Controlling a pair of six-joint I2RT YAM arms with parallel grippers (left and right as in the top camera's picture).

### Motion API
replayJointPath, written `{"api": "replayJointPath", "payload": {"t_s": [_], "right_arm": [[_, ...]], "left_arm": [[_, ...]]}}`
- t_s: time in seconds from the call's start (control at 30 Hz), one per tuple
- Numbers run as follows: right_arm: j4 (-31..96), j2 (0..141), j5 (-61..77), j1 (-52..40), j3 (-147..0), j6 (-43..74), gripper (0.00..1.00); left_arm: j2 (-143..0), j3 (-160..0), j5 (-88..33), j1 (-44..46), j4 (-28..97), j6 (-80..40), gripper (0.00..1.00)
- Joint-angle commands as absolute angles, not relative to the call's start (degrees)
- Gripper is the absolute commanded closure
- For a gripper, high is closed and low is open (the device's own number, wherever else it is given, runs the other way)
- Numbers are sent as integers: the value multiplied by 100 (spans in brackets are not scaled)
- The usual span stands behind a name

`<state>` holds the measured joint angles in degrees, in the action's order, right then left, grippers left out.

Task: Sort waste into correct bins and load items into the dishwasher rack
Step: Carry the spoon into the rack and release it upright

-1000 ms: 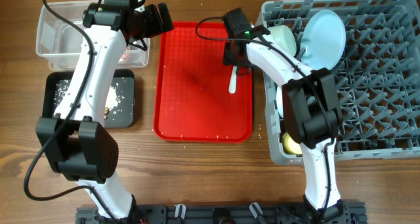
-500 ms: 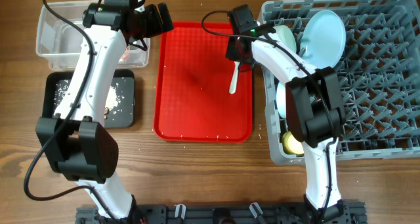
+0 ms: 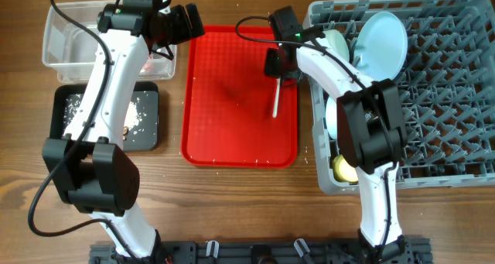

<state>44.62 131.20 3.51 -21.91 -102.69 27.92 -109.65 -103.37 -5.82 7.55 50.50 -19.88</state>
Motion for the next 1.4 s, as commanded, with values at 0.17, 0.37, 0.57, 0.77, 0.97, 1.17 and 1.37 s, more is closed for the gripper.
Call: {"api": "replayJointPath", "payload": {"t_s": [0.17, 0.37, 0.57, 0.77, 0.97, 1.17, 1.37], "right_arm": [[5317, 10366, 211, -2213, -10490, 2119, 96], [6495, 9148, -974, -1949, -10490, 2471, 96], [7238, 9015, -1120, -1302, -10429, 2716, 96], [7382, 9015, -1160, -526, -10116, 2716, 96], [7140, 9015, -1374, 93, -9343, 2714, 96], [5896, 9021, -1372, 405, -8254, 2126, 96], [4335, 9054, -1367, 491, -7102, 1634, 96]], "left_arm": [[-10899, -10414, -567, 760, 5035, -2021, 0], [-10899, -10414, -569, 760, 5035, -2021, 0], [-10899, -10416, -569, 760, 5035, -2021, 0], [-10899, -10416, -567, 760, 5035, -2021, 0], [-10899, -10416, -569, 760, 5035, -2021, 0], [-10899, -10416, -569, 760, 5035, -2021, 0], [-10899, -10416, -569, 760, 5033, -2021, 0]]}}
